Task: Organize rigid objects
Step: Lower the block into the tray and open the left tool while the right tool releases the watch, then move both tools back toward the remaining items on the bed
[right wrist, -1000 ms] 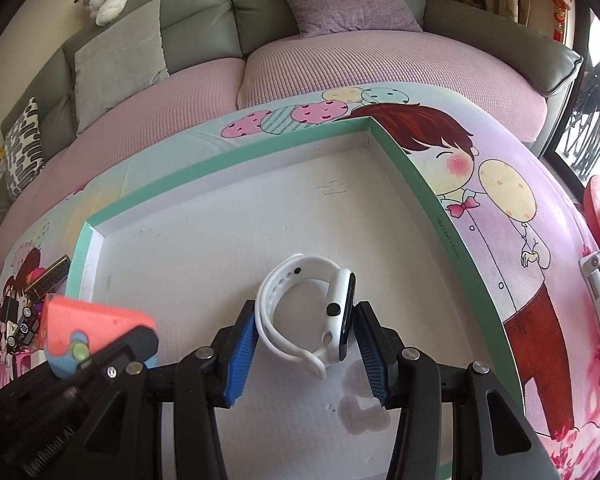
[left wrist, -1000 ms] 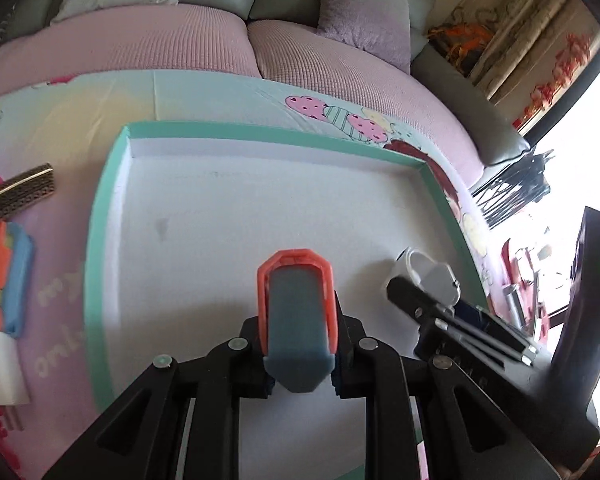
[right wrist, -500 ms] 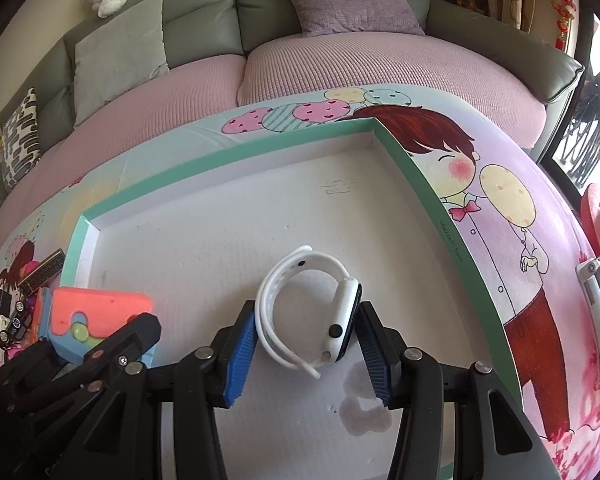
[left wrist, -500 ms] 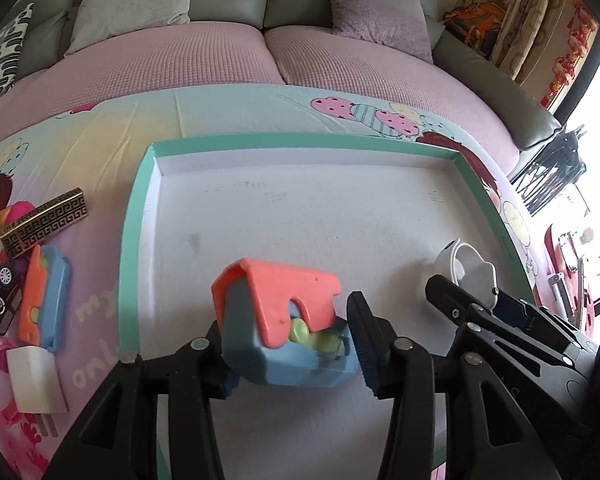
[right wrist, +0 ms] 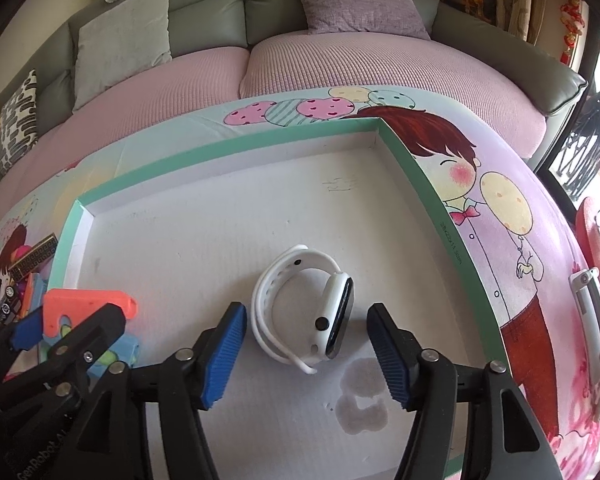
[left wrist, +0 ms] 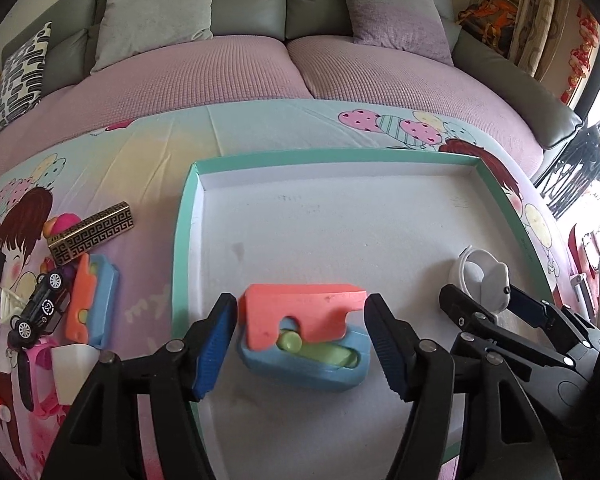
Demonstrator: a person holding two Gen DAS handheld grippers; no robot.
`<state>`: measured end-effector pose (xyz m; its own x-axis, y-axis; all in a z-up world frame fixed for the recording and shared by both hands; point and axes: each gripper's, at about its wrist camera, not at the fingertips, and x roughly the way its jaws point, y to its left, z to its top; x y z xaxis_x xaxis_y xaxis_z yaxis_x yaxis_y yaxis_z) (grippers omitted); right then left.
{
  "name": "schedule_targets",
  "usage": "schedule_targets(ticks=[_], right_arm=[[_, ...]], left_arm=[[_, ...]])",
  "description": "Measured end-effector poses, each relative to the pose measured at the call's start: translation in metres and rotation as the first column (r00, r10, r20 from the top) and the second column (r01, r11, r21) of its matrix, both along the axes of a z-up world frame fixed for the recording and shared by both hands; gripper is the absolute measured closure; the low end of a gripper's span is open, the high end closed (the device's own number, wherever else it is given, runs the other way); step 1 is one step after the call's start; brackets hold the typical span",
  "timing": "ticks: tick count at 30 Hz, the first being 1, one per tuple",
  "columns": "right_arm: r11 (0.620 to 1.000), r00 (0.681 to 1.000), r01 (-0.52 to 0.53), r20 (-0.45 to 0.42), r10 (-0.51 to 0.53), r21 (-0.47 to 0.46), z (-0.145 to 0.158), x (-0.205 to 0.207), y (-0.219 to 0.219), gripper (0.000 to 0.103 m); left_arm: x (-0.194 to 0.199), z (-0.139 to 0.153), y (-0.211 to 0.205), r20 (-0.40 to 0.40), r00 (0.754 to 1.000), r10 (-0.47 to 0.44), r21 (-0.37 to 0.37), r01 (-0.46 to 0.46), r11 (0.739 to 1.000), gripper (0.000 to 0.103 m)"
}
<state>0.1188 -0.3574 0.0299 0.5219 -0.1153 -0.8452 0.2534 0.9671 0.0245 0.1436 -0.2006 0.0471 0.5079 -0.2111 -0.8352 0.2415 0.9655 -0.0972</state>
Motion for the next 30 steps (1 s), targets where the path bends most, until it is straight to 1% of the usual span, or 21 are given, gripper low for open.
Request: schedule_targets(ticks=[1,2,3,4,6,8,12,13,14,18,19,23,28,30], right_arm=[[1.0,1.0,0.0,0.0,0.0,0.0,-0.001,0.0,0.0,0.033],[1.0,1.0,0.006,0.0,-0.006,-0.002,-0.001,0.0,-0.001,0.028],[1.0,1.0,0.013,0.003,-0.013,-0.002,0.0,-0.001,-0.003,0.026],[1.0,1.0,0.021,0.009,-0.021,0.0,0.0,-0.001,-0.004,0.023],[0.999,0.999,0.033,0.021,-0.034,0.011,0.001,-0.003,-0.008,0.021],[0.999,0.999,0.04,0.027,-0.04,0.017,0.002,-0.003,-0.009,0.012],[1.0,0.999,0.028,0.039,-0.028,0.004,0.004,-0.003,-0.007,0.011],[1.0,0.999,0.026,0.04,-0.026,0.003,0.004,-0.003,-0.006,0.008],[1.0,0.999,0.024,0.039,-0.024,0.001,0.004,-0.003,-0.005,0.0],[1.0,0.999,0.023,0.045,-0.023,-0.009,0.004,-0.003,-0.005,0.0],[1.0,0.999,0.023,0.047,-0.023,-0.007,0.005,-0.004,-0.005,0.0],[1.0,0.998,0.02,0.059,-0.019,-0.013,0.009,-0.004,-0.004,0.0],[0.999,0.992,0.027,0.122,-0.023,-0.027,0.025,-0.008,0.0,0.0],[0.999,0.989,0.017,0.149,-0.013,-0.027,0.034,-0.008,0.004,0.0]], left_arm=[[-0.001,0.001,0.0,0.006,1.0,0.002,0.001,-0.002,1.0,0.035],[-0.002,0.002,0.001,0.014,1.0,0.009,0.006,-0.009,1.0,0.034],[-0.002,0.003,0.002,0.021,1.0,0.015,0.011,-0.016,1.0,0.029],[-0.001,0.003,0.002,0.028,0.999,0.025,0.014,-0.026,1.0,0.021],[-0.001,0.005,0.007,0.037,0.998,0.051,0.006,-0.051,0.999,0.011],[-0.002,0.006,0.012,0.037,0.997,0.068,-0.01,-0.068,0.998,0.01],[-0.003,0.01,0.016,0.046,0.995,0.088,-0.018,-0.088,0.996,0.01],[-0.004,0.012,0.017,0.05,0.994,0.093,-0.025,-0.092,0.995,0.01],[-0.005,0.014,0.019,0.055,0.993,0.101,-0.034,-0.099,0.995,0.01],[-0.005,0.021,0.027,0.081,0.987,0.136,-0.068,-0.131,0.989,0.007],[-0.006,0.023,0.029,0.087,0.985,0.146,-0.069,-0.14,0.988,0.004],[-0.006,0.029,0.039,0.121,0.973,0.196,-0.068,-0.189,0.98,0.004],[-0.009,0.041,0.057,0.166,0.949,0.27,-0.076,-0.26,0.963,0.004],[-0.01,0.046,0.07,0.187,0.928,0.321,-0.07,-0.313,0.947,0.004]])
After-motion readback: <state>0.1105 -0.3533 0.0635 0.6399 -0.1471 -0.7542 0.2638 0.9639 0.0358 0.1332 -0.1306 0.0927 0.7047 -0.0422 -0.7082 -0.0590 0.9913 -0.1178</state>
